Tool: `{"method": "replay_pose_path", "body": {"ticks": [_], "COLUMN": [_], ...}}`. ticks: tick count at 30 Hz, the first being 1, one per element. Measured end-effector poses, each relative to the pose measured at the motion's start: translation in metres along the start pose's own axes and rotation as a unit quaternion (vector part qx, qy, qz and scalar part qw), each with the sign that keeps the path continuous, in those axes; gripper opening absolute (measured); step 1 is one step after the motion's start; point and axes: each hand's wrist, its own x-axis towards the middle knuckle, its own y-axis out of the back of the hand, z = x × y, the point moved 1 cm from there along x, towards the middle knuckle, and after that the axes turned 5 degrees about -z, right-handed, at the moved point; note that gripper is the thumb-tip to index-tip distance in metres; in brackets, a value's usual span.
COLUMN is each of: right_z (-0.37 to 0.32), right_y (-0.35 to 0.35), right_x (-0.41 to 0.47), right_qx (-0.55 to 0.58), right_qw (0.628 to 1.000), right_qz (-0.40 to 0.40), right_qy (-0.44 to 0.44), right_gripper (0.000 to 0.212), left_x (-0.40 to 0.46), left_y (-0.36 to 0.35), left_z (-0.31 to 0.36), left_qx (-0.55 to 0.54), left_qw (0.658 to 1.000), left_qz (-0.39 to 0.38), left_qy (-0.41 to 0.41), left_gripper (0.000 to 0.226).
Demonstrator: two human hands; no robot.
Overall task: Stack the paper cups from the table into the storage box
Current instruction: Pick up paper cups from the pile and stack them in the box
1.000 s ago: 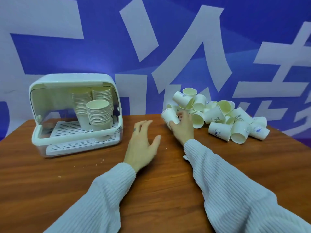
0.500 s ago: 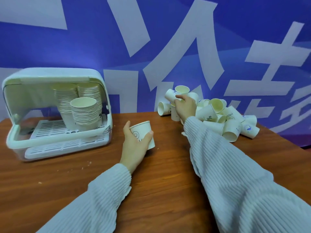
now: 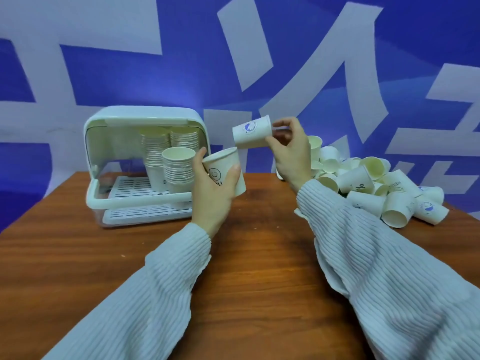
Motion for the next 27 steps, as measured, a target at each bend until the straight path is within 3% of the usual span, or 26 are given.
{"method": "replay_pose_path", "body": {"ticks": [5,9,14,20,25,27], "right_z": [-0.044,-0.061,-0.065,-0.061,-0.051,-0.049], "right_y": [-0.067,-0.107,-0.138,-0.141,-0.146,-0.149], "right_x": [-0.001,0.006,0.013,0.004,-0.011,-0.015], "right_qx": [-0.023,-0.087,-0.225,-0.321,-0.413,-0.415], "right_qw": [0.99,0.973,0.913,0.863,0.767,0.76], "right_qz": [-0.091,-0.18,-0.323,-0.356,-0.446,-0.444], "right_qy": [0.103,0.116,0.104,0.162,0.204,0.231], "right_gripper": [0.028,0.032,0.044,0.056,0.063,0.069], "left_x": [0.012,0.011,0.013,0.025,0.039,0.046], "left_y": [0.067,0.105,0.131,0.141,0.138,0.137], "left_z": [0.008,0.009,0.005,0.005,0.008,0.011], "left_qx": [0.034,0.046,0.074,0.086,0.091,0.097], "left_qw": [0.993,0.988,0.984,0.982,0.982,0.983], "left_qz": [0.114,0.147,0.163,0.166,0.161,0.151], "left_qy": [-0.016,-0.008,-0.01,-0.012,-0.03,-0.045], "left_gripper": [0.072,0.073,0.077,0.072,0.07,0.068]}}
